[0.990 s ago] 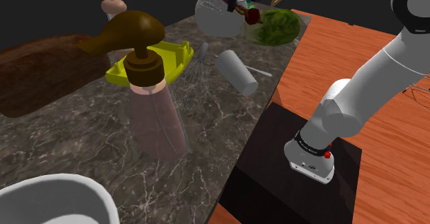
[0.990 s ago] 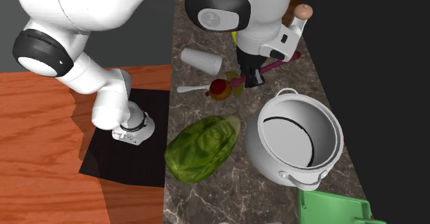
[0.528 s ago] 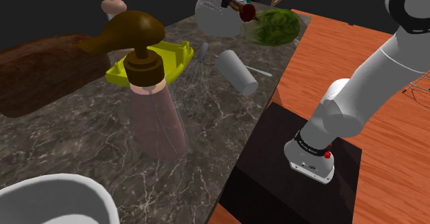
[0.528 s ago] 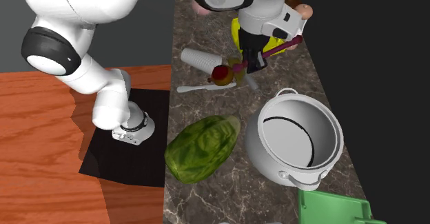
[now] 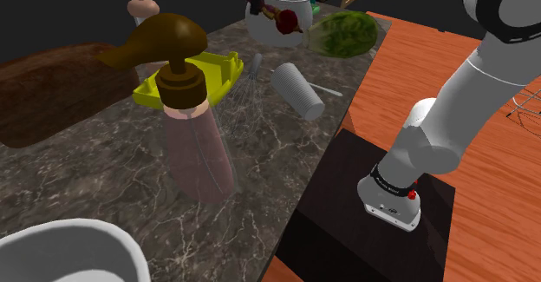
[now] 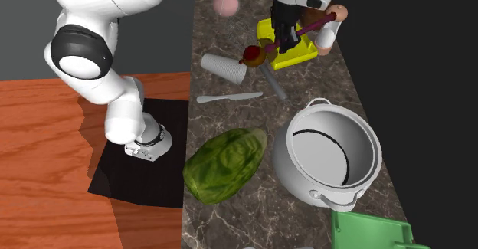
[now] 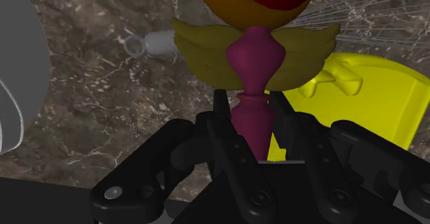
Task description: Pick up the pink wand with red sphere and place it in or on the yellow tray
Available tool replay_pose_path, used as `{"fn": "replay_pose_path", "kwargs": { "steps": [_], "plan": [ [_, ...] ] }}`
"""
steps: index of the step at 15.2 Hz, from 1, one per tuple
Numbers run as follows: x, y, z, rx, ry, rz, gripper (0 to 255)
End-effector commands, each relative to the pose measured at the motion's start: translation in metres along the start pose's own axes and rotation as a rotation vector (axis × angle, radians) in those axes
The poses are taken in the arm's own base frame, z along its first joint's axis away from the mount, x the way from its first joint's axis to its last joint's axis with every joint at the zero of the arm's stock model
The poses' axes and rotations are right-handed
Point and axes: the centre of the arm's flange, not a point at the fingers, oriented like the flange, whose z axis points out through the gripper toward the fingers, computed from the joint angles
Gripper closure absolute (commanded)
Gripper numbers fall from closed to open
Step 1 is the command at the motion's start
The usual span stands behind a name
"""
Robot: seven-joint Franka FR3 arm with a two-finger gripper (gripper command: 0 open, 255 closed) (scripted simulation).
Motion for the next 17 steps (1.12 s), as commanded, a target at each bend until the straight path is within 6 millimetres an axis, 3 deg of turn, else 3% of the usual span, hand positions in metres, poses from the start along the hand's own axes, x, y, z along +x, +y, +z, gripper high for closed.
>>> {"fn": "replay_pose_path", "kwargs": {
  "steps": [1,12,13,17],
  "plan": [
    [0.015,-0.027,0.003,0.0,0.0,0.001,255],
    [0.087,-0.152,0.015,0.0,0.0,0.001,255],
    [0.091,-0.159,0.015,0.0,0.0,0.001,255],
    [0.09,-0.158,0.036,0.0,0.0,0.001,255]
  ]
}}
